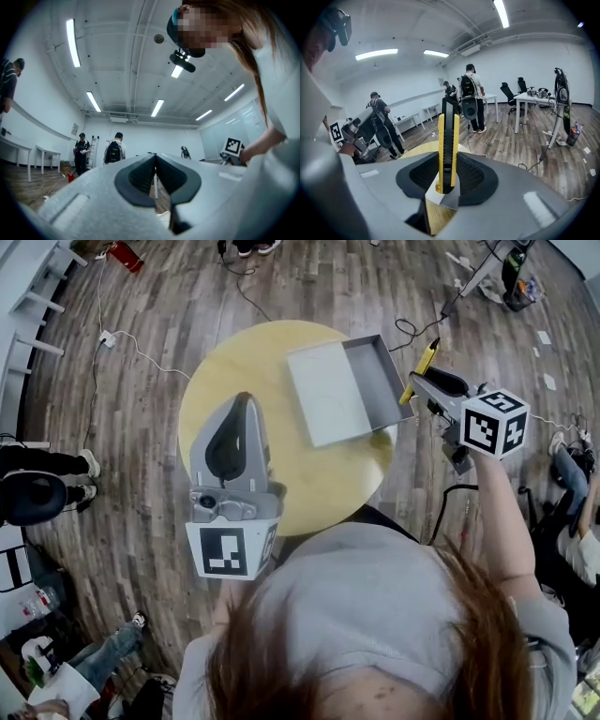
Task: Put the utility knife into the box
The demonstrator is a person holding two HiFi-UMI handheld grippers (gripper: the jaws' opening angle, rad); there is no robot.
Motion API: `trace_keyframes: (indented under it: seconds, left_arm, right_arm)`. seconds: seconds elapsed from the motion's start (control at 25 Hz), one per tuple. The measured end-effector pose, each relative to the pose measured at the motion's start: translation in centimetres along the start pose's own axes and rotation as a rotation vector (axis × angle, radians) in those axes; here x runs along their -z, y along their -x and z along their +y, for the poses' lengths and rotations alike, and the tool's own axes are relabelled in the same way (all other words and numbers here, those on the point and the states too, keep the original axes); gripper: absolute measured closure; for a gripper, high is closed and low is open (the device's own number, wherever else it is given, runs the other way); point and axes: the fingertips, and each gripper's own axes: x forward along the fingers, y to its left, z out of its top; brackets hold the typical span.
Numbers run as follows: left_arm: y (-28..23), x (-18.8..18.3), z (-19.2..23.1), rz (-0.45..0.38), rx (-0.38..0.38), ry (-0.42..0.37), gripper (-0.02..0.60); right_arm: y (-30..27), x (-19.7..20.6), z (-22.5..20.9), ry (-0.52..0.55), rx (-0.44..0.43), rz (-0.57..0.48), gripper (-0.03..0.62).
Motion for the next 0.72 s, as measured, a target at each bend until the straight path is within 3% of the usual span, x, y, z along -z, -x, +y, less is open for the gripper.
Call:
trace_keyframes:
  seconds: [0.32, 0.72]
  left_arm:
    - [-0.4, 2.0, 0.1, 0.049, 0.019, 0.012, 0.588]
    - [-0.4, 2.9, 0.2, 0.062, 0.021, 0.035, 0.588]
  right_arm:
    - [-5.0, 2.9, -0.4, 0.018, -0.058, 0.247, 0.476]
    - [-8.4, 5.7, -1.3, -0.085, -0.078, 0.465, 0.476]
